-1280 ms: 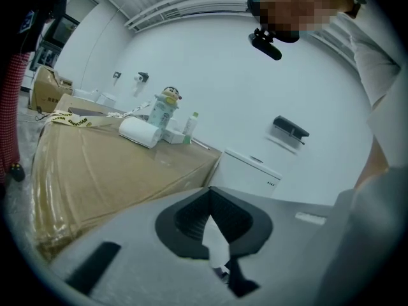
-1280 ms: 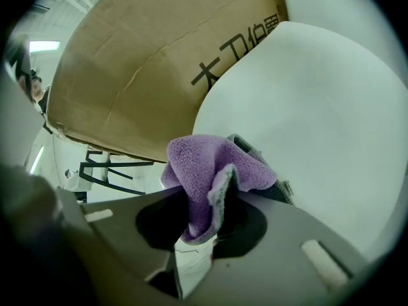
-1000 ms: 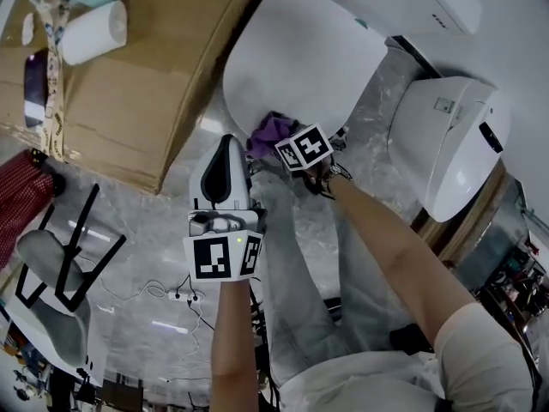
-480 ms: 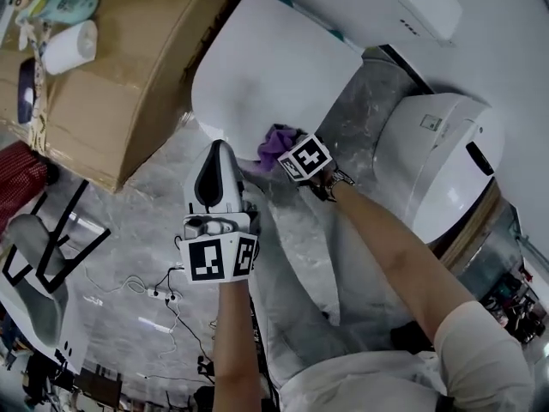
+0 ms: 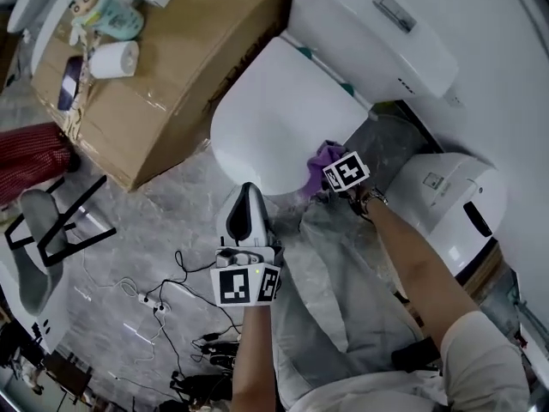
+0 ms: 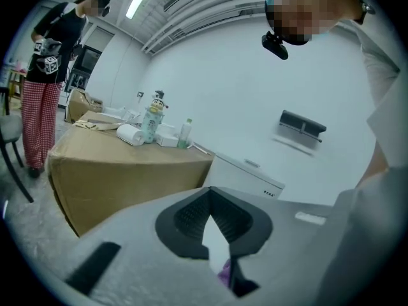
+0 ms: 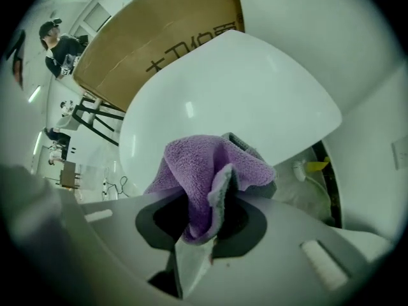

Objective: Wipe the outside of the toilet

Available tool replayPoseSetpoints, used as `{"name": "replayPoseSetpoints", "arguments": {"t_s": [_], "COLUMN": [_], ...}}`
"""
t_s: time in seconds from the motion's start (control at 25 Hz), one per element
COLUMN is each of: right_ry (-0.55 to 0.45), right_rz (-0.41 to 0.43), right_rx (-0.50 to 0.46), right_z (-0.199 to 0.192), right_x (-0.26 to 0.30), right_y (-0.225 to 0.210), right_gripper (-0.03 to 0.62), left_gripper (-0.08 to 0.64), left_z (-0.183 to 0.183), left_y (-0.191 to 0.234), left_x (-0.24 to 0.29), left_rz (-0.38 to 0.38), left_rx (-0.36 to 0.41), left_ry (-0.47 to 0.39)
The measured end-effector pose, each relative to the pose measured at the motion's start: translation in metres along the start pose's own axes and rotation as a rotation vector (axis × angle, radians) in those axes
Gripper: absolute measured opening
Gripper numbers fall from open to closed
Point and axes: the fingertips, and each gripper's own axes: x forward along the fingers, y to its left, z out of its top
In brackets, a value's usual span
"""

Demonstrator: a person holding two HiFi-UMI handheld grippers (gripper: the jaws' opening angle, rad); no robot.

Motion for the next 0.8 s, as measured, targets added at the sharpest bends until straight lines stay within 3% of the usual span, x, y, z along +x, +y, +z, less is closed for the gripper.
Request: {"name": "replayPoseSetpoints", "arguments": {"t_s": [0.12,0.36,0.6,0.8], "right_ry": [-0.011,-0.169,-0.403,-0.478], "right_rz": [-0.106,-0.178,-0.116,-0.083], "right_rx": [0.064,0.249,0.523,0.613], "right_z": [0.004,0.012,0.007,-0.024], "right_x": [-0.011,-0.027,-0.044,-0.045], "right_y": [-0.037,-0.056,-0.031,0.011], "right_gripper": [0.087,0.087,0.089,0.089], "left_gripper": [0.006,0.006,0.006,0.006], "left_z": [0.01,0.008,-0.002,-0.003], "left_y": [0.003,0.018,0.031,0.038], "left_x": [-0.011,-0.034,-0.067,-0.108], "left_rz": [0.018,0.034,-0.008,-0.083], "left_rx": [0.012,0.014,0.004,0.024], "left_ry": [-0.014,-0.013,-0.02,-0.025]}}
